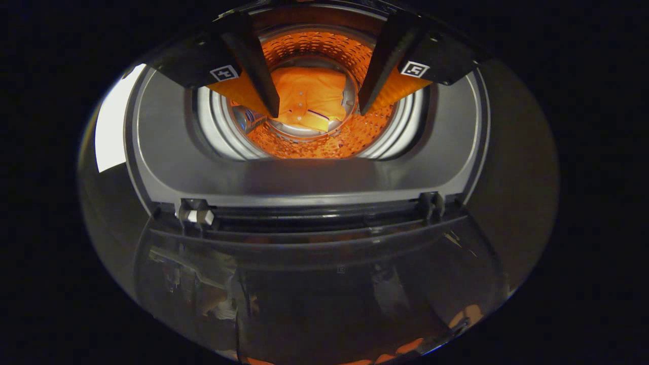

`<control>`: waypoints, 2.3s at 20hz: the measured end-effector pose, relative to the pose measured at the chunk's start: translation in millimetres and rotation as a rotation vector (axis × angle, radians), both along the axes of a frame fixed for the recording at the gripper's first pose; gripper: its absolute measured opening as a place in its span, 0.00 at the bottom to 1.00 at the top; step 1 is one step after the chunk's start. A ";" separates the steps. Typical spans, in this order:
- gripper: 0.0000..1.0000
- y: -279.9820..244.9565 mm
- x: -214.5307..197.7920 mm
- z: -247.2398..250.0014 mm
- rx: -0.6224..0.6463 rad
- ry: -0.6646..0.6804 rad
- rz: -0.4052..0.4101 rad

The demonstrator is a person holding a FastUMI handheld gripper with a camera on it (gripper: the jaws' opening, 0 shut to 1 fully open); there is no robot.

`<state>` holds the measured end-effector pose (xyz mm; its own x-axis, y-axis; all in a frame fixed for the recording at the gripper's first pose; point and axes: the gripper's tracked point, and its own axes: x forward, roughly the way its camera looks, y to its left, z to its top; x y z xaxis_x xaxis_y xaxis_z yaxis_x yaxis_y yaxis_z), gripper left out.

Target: Put the clothes into the washing machine and then close the washing machine lid.

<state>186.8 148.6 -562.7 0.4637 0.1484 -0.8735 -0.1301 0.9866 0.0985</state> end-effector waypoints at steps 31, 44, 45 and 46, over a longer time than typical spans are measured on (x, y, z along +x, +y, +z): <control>0.99 2.0 95.7 409.4 0.130 -0.838 0.047; 0.99 21.5 208.2 335.8 0.034 -0.666 0.055; 0.99 20.3 212.6 326.6 0.028 -0.644 0.050; 0.99 20.0 216.5 316.8 0.024 -0.617 0.046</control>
<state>403.3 168.6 -245.9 0.8750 0.1967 -0.4424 -0.2126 0.9770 0.0140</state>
